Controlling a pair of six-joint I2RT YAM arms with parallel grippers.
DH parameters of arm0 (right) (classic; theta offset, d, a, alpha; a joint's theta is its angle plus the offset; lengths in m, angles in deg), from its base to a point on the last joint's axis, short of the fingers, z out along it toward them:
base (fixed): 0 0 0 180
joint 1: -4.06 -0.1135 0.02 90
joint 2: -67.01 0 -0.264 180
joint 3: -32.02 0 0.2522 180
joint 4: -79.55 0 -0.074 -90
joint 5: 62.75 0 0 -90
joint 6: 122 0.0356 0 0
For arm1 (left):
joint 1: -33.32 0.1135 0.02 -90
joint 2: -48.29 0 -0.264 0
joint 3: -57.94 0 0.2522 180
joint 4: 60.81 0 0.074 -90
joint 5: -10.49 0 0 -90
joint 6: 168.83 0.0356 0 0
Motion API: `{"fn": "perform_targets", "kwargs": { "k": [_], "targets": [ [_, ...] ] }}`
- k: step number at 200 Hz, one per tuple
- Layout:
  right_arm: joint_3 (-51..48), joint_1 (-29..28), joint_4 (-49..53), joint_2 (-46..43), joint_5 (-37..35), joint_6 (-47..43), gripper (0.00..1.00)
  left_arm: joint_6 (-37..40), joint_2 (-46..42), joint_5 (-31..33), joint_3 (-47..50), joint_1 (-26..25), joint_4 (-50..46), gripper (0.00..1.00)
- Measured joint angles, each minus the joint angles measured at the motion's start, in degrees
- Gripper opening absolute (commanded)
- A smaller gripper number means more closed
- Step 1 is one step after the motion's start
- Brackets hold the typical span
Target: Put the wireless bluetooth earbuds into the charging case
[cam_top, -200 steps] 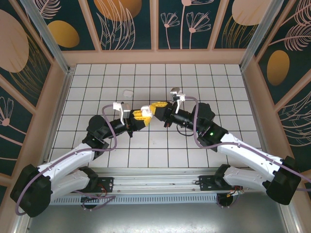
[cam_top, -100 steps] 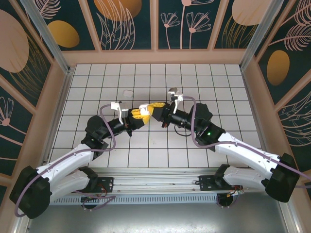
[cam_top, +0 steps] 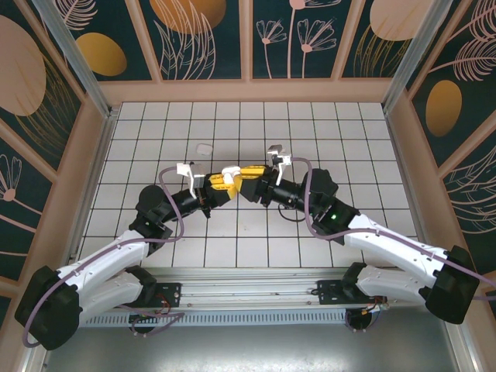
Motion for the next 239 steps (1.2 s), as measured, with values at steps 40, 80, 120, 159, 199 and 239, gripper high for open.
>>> {"fn": "perform_targets", "kwargs": {
  "k": [40, 80, 120, 159, 199, 239],
  "targets": [
    [0.04, -0.04, 4.90, -3.52, -3.50, -0.48, 0.58, 0.22, -0.66, -0.13, 0.00, -0.02, -0.07, 0.00],
    [1.18, 3.91, 9.84, -5.25, -2.34, 1.05, 0.65, 0.26, -0.28, -0.48, 0.00, -0.02, -0.31, 0.00],
    [2.95, 10.32, 13.18, -1.92, 3.82, 6.23, 0.57, 0.24, 1.95, -1.90, 0.00, -0.02, -0.33, 0.00],
    [4.33, 10.64, 14.97, 2.84, 7.96, 9.55, 0.54, 0.17, 3.17, -3.23, 0.15, 0.07, -0.59, 0.00],
    [5.73, 11.85, 14.56, 5.99, 11.91, 12.17, 0.54, 0.17, 3.43, -2.97, 0.87, 0.74, -0.70, 0.00],
    [5.73, 12.63, 13.99, 6.80, 14.38, 13.64, 0.54, 0.15, 3.48, -2.99, 1.18, 0.81, -0.57, 0.00]
  ]
}}
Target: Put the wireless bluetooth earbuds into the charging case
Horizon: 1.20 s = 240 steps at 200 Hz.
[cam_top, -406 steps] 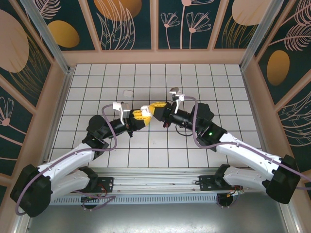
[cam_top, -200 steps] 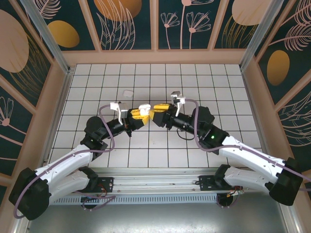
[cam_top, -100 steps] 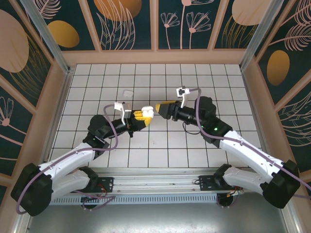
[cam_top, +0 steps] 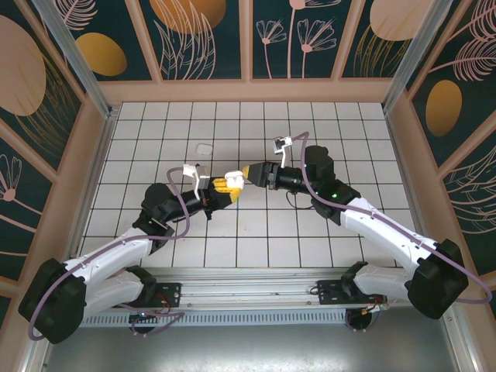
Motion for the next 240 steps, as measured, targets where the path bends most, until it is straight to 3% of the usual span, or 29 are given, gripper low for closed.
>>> {"fn": "perform_targets", "kwargs": {
  "k": [140, 240],
  "targets": [
    [-0.17, -0.31, -6.80, -0.07, 8.81, 2.95, 0.46, 0.00, 1.31, -1.77, 0.00, -0.76, 0.55, 0.00],
    [2.64, -2.36, -2.64, -2.36, 14.49, -0.98, 0.45, 0.00, 0.79, -2.10, 0.00, -0.83, 0.46, 0.00]
  ]
}}
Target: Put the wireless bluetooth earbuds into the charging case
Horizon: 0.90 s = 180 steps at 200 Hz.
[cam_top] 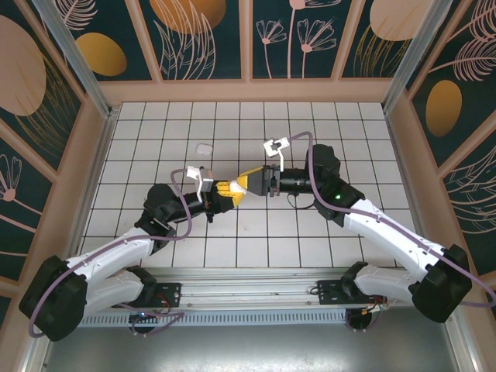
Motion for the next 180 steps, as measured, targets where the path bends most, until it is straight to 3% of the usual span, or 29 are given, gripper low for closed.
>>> {"fn": "perform_targets", "kwargs": {
  "k": [70, 143, 180],
  "targets": [
    [2.29, -2.10, 9.35, -0.94, -0.92, -5.31, 0.46, 0.00, -0.61, 0.44, 0.00, 0.00, -0.63, 0.00],
    [2.47, -1.86, 11.93, -1.11, -3.23, -5.84, 0.45, 0.04, -1.62, 1.77, -0.35, 0.00, -5.35, 0.00],
    [2.49, -0.81, 13.62, -3.65, -7.26, -7.19, 0.35, 0.00, -1.62, 1.88, -0.66, 0.00, -6.78, 0.00]
  ]
}}
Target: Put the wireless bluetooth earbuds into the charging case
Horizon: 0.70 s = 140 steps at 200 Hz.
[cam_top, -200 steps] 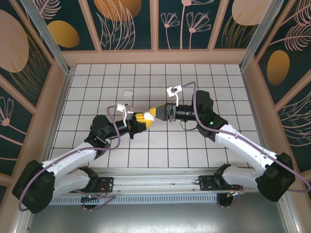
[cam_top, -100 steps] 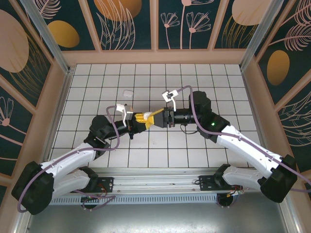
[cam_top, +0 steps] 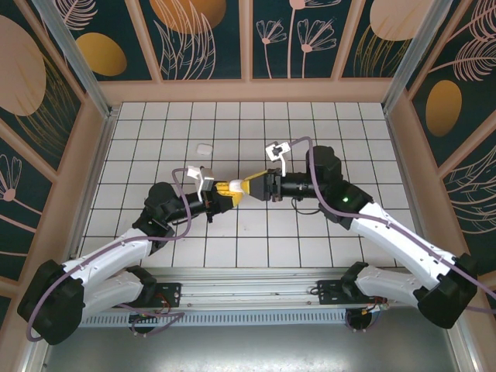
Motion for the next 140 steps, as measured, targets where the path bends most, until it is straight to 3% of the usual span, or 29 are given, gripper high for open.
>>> {"fn": "perform_targets", "kwargs": {
  "k": [62, 93, 140],
  "targets": [
    [2.12, 1.14, 1.99, 3.43, -7.65, -4.42, 0.28, -0.66, 0.98, -0.09, -0.79, 0.00, -0.26, 0.00],
    [3.21, -0.72, 2.91, 8.31, -11.17, -6.67, 0.28, -1.60, 1.73, -0.24, -1.40, 0.17, -1.97, 0.00],
    [2.16, -3.58, 1.97, 7.65, -16.15, -8.04, 0.24, -3.04, 1.97, -1.07, -1.81, 0.15, -3.91, 0.00]
  ]
}}
